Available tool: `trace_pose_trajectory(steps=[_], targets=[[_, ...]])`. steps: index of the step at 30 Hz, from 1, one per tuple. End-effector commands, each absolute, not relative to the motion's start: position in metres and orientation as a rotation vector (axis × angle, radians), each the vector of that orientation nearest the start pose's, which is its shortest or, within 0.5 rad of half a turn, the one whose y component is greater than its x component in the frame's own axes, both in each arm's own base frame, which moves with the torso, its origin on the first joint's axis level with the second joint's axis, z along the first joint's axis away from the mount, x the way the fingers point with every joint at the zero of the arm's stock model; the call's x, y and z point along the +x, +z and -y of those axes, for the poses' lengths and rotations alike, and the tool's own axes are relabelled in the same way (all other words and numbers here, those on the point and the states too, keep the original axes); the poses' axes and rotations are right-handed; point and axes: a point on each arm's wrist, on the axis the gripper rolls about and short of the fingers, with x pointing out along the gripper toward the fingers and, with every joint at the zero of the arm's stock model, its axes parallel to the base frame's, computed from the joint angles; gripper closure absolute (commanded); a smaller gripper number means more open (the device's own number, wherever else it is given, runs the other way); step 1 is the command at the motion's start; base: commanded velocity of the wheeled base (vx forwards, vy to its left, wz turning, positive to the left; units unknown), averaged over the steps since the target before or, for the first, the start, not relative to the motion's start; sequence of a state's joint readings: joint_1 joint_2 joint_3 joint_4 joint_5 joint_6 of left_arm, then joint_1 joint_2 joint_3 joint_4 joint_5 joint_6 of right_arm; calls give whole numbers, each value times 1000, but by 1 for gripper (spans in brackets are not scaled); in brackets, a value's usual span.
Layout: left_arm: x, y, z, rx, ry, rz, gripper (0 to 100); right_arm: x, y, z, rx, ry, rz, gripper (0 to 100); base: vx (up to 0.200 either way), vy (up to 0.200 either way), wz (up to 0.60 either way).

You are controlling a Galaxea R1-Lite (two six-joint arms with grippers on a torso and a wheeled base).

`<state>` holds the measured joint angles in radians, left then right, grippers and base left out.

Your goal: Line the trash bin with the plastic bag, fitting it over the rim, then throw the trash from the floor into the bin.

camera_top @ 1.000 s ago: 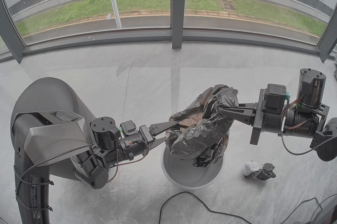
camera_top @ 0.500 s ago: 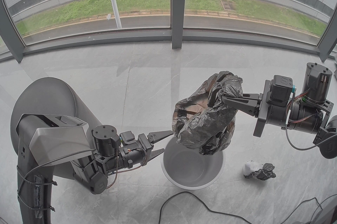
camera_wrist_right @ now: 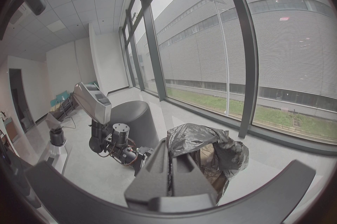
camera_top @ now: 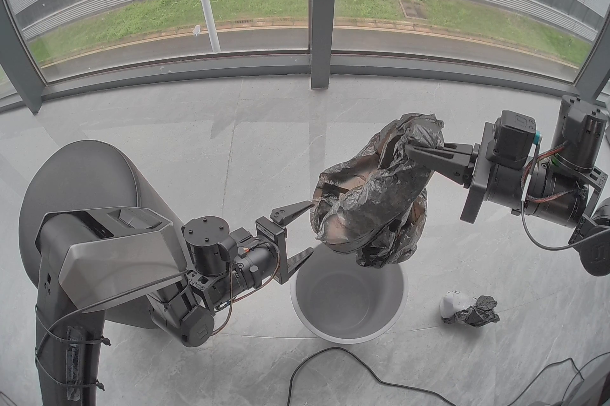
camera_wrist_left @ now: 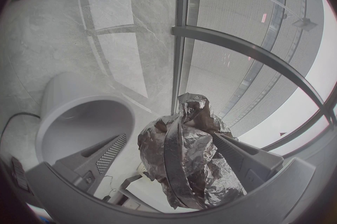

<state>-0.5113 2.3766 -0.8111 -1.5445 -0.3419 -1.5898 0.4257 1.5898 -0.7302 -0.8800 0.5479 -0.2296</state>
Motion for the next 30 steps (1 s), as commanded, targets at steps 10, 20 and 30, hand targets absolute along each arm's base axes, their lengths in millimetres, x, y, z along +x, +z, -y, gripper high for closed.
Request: trace_pose_trajectory(steps=[10, 20, 30], targets=[[353, 44, 203, -1679, -611, -658, 0, 255, 230, -129, -186, 956, 181, 100, 0, 0, 0], [356, 53, 205, -1809, -606, -672, 0, 266, 243, -134, -185, 947, 228, 100, 0, 0, 0], [375, 75, 199, -1940, -642, -594, 0, 265, 245, -134, -186, 946, 238, 100, 0, 0, 0]])
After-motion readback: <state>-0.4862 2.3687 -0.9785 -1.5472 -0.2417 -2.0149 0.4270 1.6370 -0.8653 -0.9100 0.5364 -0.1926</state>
